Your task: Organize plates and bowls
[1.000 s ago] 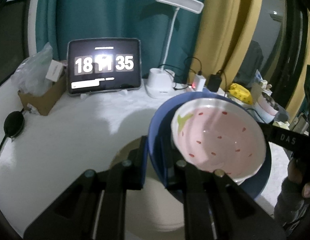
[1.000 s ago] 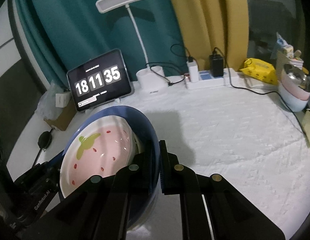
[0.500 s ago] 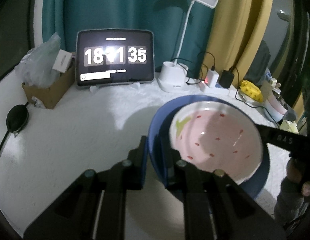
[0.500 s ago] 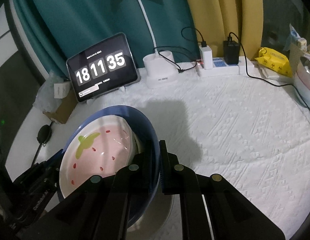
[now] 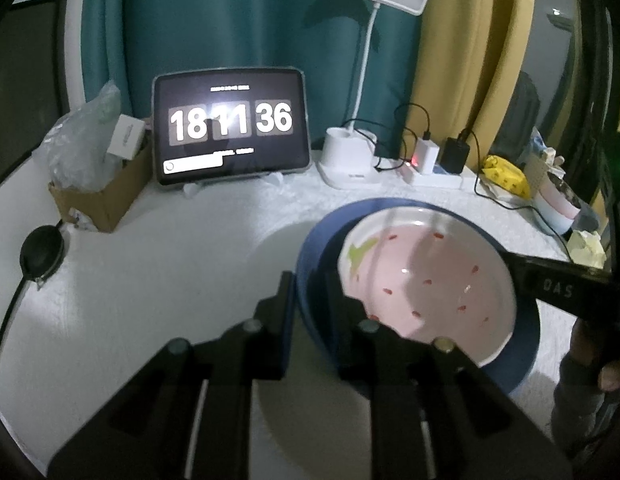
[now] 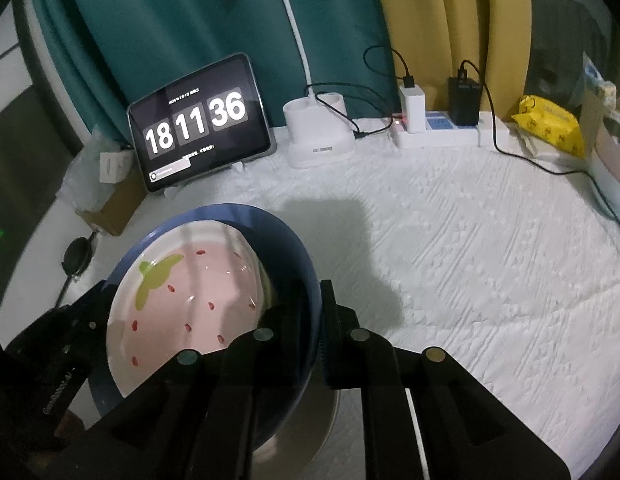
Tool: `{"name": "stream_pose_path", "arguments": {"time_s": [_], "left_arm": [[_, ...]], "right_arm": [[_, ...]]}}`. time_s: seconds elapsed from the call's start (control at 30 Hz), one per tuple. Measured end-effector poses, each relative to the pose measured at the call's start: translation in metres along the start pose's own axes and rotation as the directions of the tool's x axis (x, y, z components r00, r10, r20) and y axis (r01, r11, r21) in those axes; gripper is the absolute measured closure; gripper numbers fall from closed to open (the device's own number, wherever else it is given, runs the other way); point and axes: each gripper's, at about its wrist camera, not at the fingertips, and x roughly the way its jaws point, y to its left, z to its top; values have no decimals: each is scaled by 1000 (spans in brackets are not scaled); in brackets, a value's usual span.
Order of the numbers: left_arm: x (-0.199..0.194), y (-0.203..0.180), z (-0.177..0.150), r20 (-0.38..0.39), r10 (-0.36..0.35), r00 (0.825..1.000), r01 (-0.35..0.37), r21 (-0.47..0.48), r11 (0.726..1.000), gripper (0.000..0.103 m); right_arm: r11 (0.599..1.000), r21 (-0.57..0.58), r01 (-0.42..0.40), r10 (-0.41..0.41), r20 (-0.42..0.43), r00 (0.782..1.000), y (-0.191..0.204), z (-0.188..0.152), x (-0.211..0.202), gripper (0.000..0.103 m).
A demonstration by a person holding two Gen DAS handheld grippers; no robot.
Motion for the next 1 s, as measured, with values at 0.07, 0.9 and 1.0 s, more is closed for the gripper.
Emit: {"name": "stream_pose_path", "arguments": {"time_s": [0.07, 0.9, 1.0], "left_arm": [[-1, -1, 0, 1, 2, 1000, -2, 12, 1000, 86], [-52, -16, -16, 68, 23, 997, -23, 7, 1000, 45], [-61, -21, -18, 83, 17, 996, -18, 11, 1000, 38]], "right_arm": [[1000, -5, 7, -7, 0, 1000, 0, 0, 0, 92], [989, -47, 137, -134, 63, 989, 1, -23, -41, 58], [989, -50, 136, -132, 72, 989, 1, -27, -49, 57]]}}
